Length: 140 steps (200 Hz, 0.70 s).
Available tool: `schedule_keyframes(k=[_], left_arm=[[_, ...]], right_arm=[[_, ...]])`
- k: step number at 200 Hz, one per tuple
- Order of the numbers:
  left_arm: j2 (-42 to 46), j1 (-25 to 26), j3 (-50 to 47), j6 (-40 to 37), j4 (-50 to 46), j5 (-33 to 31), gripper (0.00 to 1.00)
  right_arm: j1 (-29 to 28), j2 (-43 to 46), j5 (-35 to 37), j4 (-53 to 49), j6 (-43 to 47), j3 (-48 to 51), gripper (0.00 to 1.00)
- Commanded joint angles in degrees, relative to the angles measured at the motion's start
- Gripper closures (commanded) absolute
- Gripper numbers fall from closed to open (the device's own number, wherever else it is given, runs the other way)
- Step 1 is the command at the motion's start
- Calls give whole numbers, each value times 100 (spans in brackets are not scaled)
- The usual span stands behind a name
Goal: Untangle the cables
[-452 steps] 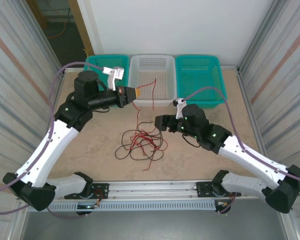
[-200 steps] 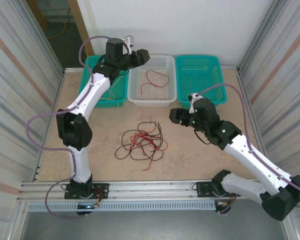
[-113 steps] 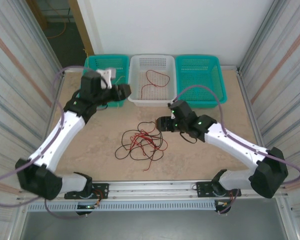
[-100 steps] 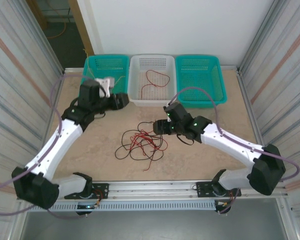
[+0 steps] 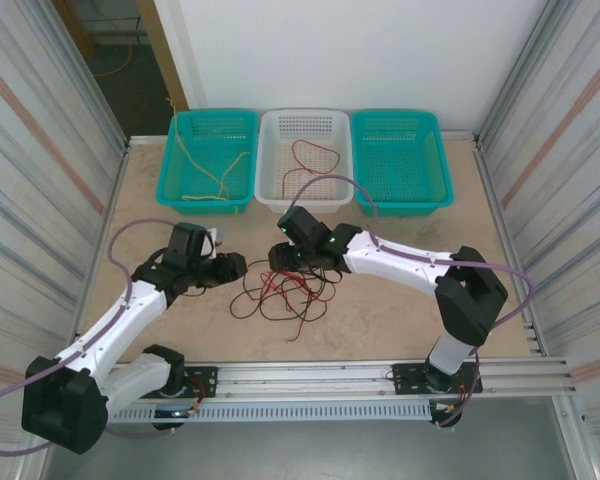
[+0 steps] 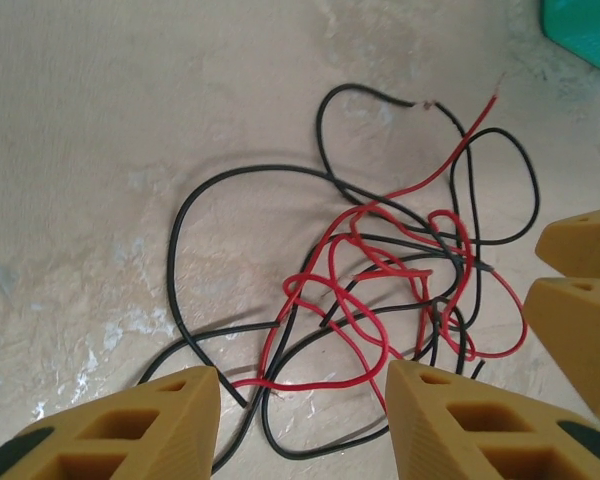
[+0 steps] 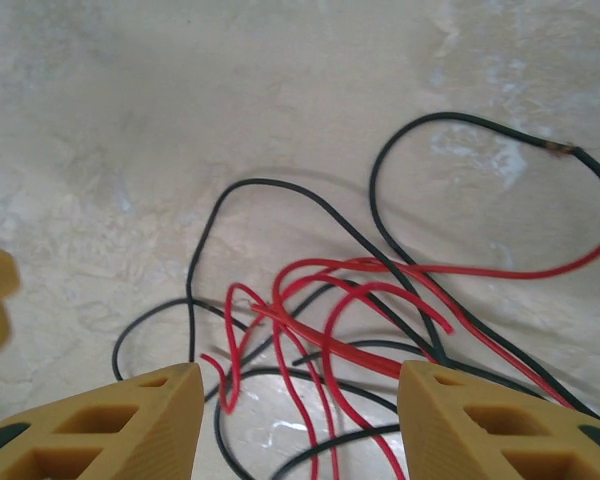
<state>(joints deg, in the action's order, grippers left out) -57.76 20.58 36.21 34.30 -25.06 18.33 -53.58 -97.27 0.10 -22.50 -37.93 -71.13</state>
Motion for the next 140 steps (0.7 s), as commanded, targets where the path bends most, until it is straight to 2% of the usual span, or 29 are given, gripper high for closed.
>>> schedule_keyframes(k=[1, 50, 72, 97, 115, 140], left_arm=[[-47, -28, -61, 327, 395, 46, 53], [-229, -28, -174, 498, 624, 97, 53], [-296, -27, -184, 516, 667, 103, 53], [-455, -28, -227, 570, 898, 244, 53], [-657, 59, -264, 629, 1182, 426, 52], [-923, 365, -111, 535, 1307, 349, 47]], right_arm=[[24, -331, 46, -199, -126, -242, 50], [54, -776, 92, -439, -147, -503, 64], [58, -825, 118, -481, -153, -554, 79], [50, -616, 131, -406, -111, -451, 89], [50, -327, 63, -232, -23, -249, 100], [45, 232, -9, 29, 64, 79, 100]])
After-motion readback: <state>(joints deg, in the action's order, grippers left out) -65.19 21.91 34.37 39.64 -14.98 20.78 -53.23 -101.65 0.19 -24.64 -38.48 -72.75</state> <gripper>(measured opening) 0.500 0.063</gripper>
